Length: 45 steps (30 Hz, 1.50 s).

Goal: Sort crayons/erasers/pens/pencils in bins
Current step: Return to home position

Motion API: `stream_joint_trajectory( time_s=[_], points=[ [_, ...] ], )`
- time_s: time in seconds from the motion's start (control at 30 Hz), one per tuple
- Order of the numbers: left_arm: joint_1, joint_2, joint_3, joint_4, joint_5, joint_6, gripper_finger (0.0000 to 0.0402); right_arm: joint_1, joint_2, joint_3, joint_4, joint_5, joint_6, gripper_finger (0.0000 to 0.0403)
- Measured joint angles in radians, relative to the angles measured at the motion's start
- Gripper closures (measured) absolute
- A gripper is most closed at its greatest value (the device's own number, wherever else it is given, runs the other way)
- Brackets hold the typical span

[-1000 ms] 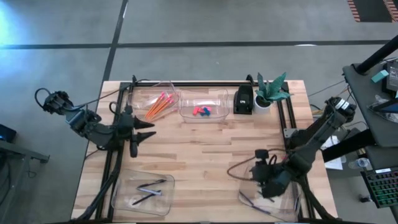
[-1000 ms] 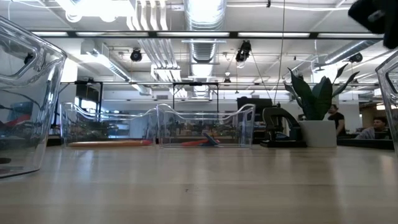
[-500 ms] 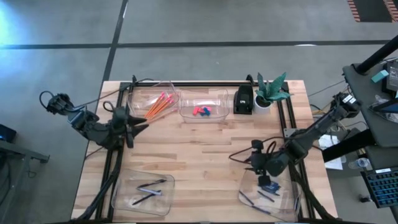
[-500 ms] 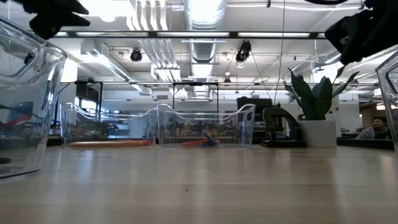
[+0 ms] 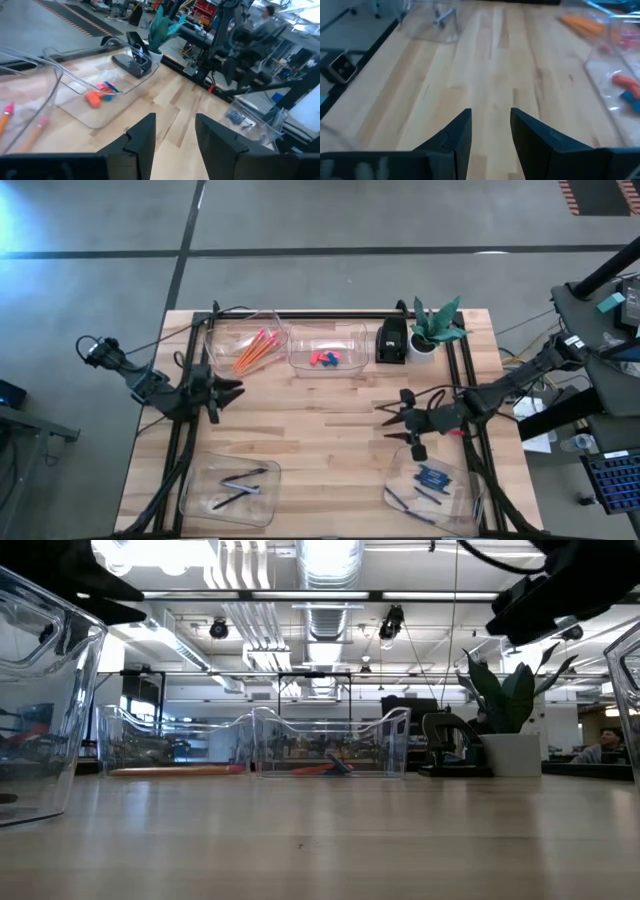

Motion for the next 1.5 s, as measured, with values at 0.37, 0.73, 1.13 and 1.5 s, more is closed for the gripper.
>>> stream_joint_trajectory(
  time_s=[0.37, 0.73, 1.13, 1.5],
  points=[
    [0.000, 0.013, -0.138, 0.363, 0.084, 0.317, 0.0277, -0.128, -0.039, -0.073, 0.063, -0.008, -0.078, 0.0275],
    [0.000, 0.016, -0.211, 0.539, 0.084, 0.489, 0.0277, -0.186, -0.215, -0.211, 0.171, -0.008, -0.132, 0.0275],
    [0.001, 0.017, -0.224, 0.539, 0.081, 0.490, 0.0277, -0.186, -0.466, -0.326, 0.170, 0.000, -0.114, 0.0275],
    [0.001, 0.028, -0.225, 0.538, 0.080, 0.490, 0.0277, -0.186, -0.534, -0.397, 0.171, 0.000, -0.104, 0.0275]
  ],
)
